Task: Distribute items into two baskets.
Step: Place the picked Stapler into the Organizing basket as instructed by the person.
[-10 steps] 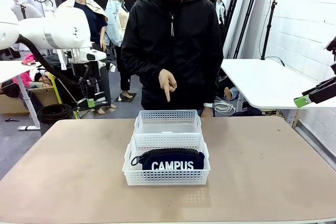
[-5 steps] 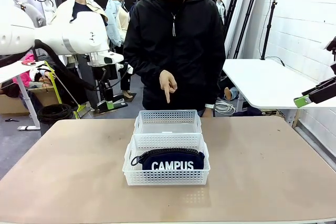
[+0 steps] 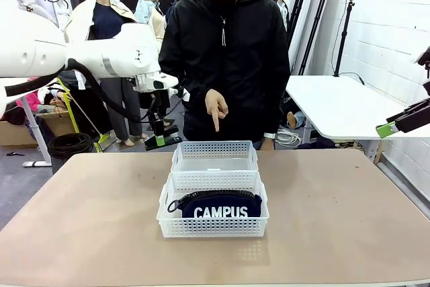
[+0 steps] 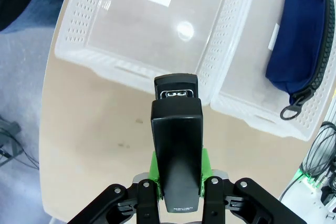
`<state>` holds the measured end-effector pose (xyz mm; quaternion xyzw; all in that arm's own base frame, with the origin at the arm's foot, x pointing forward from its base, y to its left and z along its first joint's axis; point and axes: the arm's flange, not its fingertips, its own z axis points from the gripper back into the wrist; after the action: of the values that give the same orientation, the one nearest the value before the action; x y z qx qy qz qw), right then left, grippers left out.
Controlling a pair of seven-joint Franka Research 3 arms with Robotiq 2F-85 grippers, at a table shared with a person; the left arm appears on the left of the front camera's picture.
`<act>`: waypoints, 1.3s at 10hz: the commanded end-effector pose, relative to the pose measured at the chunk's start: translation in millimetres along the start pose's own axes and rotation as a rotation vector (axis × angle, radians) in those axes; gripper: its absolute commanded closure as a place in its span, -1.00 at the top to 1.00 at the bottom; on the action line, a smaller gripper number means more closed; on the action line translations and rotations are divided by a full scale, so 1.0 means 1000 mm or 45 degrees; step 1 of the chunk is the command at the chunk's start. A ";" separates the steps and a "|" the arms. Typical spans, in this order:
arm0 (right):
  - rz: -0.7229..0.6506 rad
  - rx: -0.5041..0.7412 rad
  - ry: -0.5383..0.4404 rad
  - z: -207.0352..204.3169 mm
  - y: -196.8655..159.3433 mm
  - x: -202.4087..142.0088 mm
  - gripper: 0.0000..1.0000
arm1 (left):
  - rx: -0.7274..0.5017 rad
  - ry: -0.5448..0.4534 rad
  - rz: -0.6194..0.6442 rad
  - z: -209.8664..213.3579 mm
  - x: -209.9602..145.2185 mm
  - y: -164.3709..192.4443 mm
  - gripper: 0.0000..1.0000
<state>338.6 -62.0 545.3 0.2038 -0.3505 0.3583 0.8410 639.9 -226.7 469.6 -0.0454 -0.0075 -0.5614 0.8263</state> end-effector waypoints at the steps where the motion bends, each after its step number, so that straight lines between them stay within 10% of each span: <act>1: -0.013 0.015 -0.016 -0.001 0.000 0.000 1.00 | 0.036 -0.012 -0.009 -0.004 0.022 0.003 -1.00; 13: -0.013 0.015 -0.016 -0.001 0.000 0.000 1.00 | 0.018 0.032 -0.169 -0.064 0.120 0.016 -1.00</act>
<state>338.6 -61.9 545.3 0.2038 -0.3504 0.3583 0.8410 678.2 -328.2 402.6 -0.0441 -0.0111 -0.6040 0.7956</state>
